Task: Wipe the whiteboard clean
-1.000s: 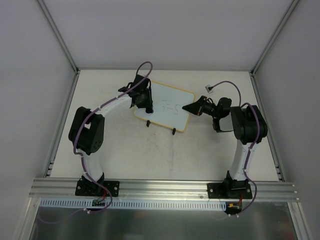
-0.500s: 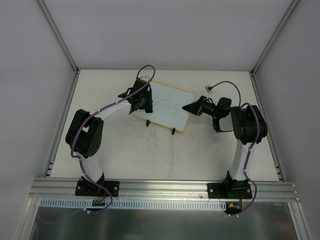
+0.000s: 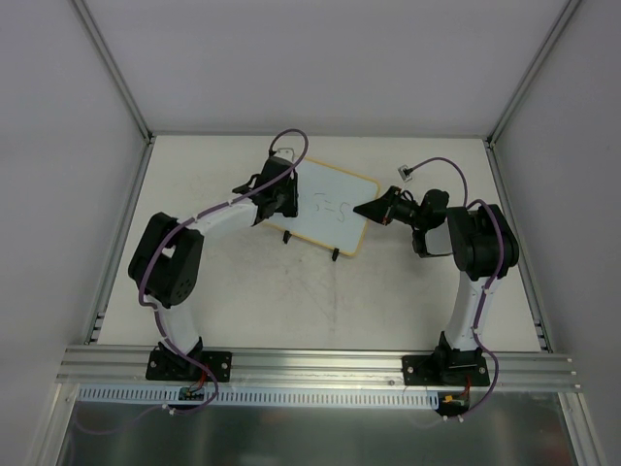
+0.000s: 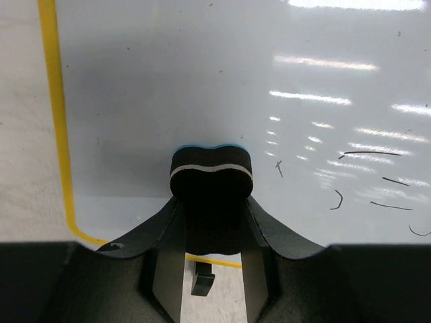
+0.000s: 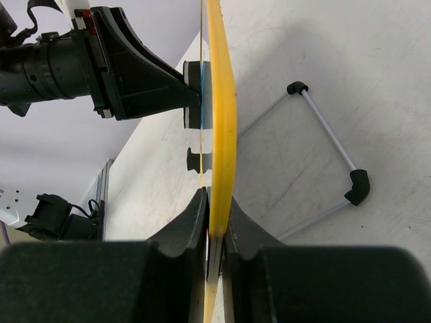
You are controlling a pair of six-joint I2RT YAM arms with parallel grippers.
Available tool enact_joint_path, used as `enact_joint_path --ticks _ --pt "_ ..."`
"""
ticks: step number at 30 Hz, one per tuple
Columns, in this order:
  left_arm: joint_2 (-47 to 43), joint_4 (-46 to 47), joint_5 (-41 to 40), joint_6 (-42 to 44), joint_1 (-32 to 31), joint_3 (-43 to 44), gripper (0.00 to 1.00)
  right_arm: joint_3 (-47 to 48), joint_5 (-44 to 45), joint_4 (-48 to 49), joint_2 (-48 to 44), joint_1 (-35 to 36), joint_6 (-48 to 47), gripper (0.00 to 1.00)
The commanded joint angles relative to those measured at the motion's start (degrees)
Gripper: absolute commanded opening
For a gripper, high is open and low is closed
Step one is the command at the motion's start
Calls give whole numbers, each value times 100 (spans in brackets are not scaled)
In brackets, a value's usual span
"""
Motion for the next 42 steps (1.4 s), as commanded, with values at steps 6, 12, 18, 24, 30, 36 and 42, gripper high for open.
enact_joint_path --ticks 6,12,18,24,30,36,42 --pt "52 1225 -73 -115 -711 -479 0 -109 -82 983 -80 99 -637 0" --pt "61 1621 -21 -290 -1019 -761 0 -109 -82 992 -80 99 -646 0" --pt "254 1771 -47 -484 -1422 -770 0 -100 -82 983 -80 99 -646 0" --pt "605 1771 207 -590 -1625 -410 0 -118 -82 983 -89 99 -646 0" --pt "702 1762 322 -564 -1827 -286 0 -109 -82 992 -89 108 -646 0" --pt "764 1762 471 -651 -2039 -216 0 -101 -82 983 -80 117 -655 0" --pt "746 1727 218 -730 -2258 -172 0 -109 -82 983 -89 108 -664 0"
